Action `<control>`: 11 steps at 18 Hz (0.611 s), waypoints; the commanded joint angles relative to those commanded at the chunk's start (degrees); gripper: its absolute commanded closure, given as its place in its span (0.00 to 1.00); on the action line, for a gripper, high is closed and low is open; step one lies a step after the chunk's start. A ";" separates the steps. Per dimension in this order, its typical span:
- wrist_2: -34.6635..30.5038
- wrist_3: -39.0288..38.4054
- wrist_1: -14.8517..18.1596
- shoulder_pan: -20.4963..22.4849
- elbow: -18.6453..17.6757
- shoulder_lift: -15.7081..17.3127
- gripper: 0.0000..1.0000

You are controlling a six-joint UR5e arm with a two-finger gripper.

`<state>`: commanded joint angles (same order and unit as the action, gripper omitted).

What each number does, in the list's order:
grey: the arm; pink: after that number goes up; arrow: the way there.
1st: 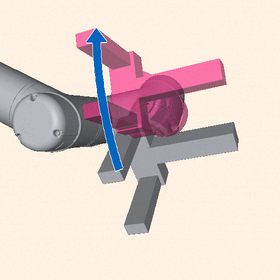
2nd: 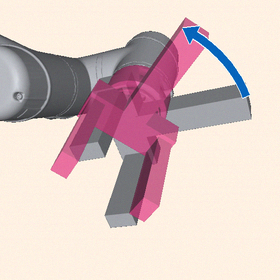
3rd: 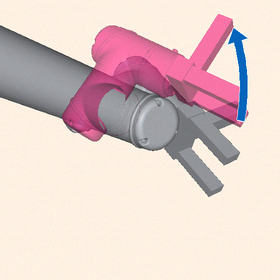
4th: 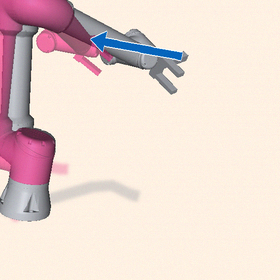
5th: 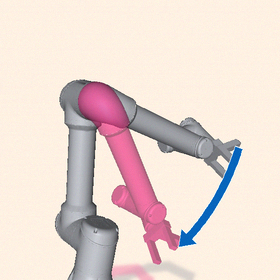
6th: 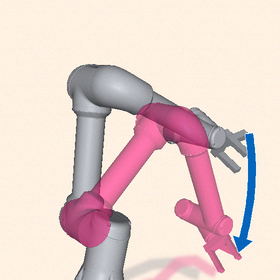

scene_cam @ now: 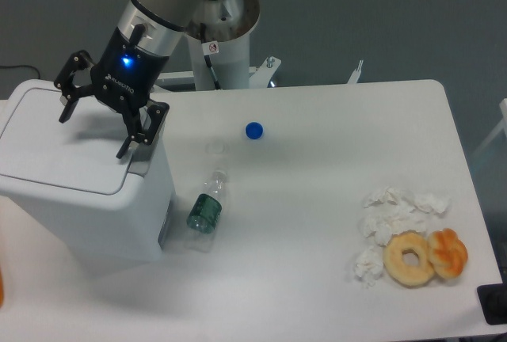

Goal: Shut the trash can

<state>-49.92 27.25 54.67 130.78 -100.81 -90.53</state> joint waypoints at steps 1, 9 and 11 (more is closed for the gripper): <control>0.00 0.00 0.00 0.00 0.00 0.00 0.00; 0.53 -0.18 0.09 0.44 0.26 0.00 0.00; 0.62 -0.26 0.09 0.53 0.26 0.09 0.00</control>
<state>-49.31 26.98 54.76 131.31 -100.55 -90.44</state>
